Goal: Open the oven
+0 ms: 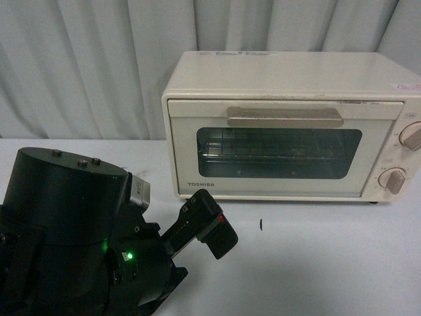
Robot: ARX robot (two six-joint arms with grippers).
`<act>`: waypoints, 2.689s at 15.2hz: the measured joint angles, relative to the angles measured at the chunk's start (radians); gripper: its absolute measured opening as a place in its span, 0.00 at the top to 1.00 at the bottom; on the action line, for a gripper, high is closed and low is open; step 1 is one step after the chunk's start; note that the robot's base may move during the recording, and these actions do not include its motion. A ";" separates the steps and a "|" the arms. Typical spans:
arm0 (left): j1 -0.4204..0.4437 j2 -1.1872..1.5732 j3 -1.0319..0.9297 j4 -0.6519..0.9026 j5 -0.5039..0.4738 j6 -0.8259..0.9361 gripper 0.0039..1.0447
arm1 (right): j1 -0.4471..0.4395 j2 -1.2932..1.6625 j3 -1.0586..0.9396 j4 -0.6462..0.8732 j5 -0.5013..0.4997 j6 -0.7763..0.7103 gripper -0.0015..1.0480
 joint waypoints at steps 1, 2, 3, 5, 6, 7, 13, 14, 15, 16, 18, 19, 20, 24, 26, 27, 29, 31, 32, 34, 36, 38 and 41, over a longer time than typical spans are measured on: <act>-0.009 0.008 0.000 0.012 -0.025 -0.004 0.06 | 0.000 0.000 0.000 0.000 0.000 0.000 0.06; -0.016 0.018 0.000 0.023 -0.045 -0.005 0.06 | 0.000 0.000 0.000 0.000 0.000 0.000 0.06; -0.021 0.031 0.002 0.030 -0.052 -0.006 0.06 | 0.000 0.000 0.000 0.000 0.000 0.000 0.06; -0.030 0.062 0.010 0.037 -0.055 -0.015 0.06 | 0.000 0.000 0.000 0.000 0.000 0.000 0.06; -0.036 0.071 0.011 0.042 -0.056 -0.024 0.06 | 0.000 0.000 0.000 0.000 0.000 0.000 0.06; -0.042 0.074 0.014 0.045 -0.059 -0.036 0.06 | 0.000 0.000 0.000 0.000 0.000 0.000 0.06; -0.053 0.083 0.025 0.044 -0.058 -0.043 0.06 | 0.000 0.000 0.000 0.000 0.000 0.000 0.06; -0.053 0.083 0.025 0.045 -0.058 -0.043 0.06 | 0.000 0.000 0.000 0.000 0.000 0.000 0.06; -0.053 0.083 0.025 0.045 -0.058 -0.043 0.06 | 0.000 0.000 0.000 0.000 0.000 0.000 0.06; -0.053 0.083 0.025 0.044 -0.058 -0.043 0.06 | 0.000 0.000 0.000 0.000 0.000 0.000 0.06; -0.053 0.083 0.025 0.044 -0.058 -0.043 0.06 | 0.000 0.000 0.000 0.000 0.000 0.000 0.06; -0.053 0.083 0.025 0.044 -0.058 -0.043 0.06 | 0.005 0.003 0.001 -0.012 0.018 0.003 0.06; -0.053 0.083 0.025 0.044 -0.058 -0.043 0.06 | 0.070 0.056 0.028 -0.073 0.168 0.022 0.06; -0.055 0.083 0.025 0.044 -0.057 -0.043 0.06 | 0.096 0.644 0.229 0.454 0.365 -0.124 0.06; -0.055 0.083 0.025 0.045 -0.055 -0.043 0.06 | 0.127 1.009 0.379 0.727 0.284 -0.341 0.06; -0.055 0.083 0.025 0.045 -0.055 -0.043 0.06 | 0.140 1.114 0.444 0.761 0.254 -0.414 0.06; -0.055 0.083 0.025 0.045 -0.055 -0.043 0.06 | 0.183 1.317 0.597 0.774 0.208 -0.591 0.06; -0.055 0.083 0.025 0.045 -0.055 -0.043 0.06 | 0.218 1.427 0.682 0.764 0.177 -0.727 0.06; -0.055 0.083 0.025 0.045 -0.055 -0.043 0.06 | 0.229 1.465 0.708 0.763 0.167 -0.780 0.06; -0.055 0.083 0.025 0.045 -0.055 -0.043 0.06 | 0.250 1.545 0.752 0.754 0.139 -0.950 0.06; -0.055 0.083 0.025 0.045 -0.055 -0.043 0.06 | 0.255 1.600 0.773 0.755 0.114 -1.104 0.22; -0.055 0.083 0.025 0.045 -0.055 -0.043 0.06 | 0.264 1.618 0.787 0.722 0.063 -1.238 0.48; -0.055 0.083 0.025 0.045 -0.055 -0.043 0.06 | 0.290 1.625 0.795 0.695 0.042 -1.295 0.79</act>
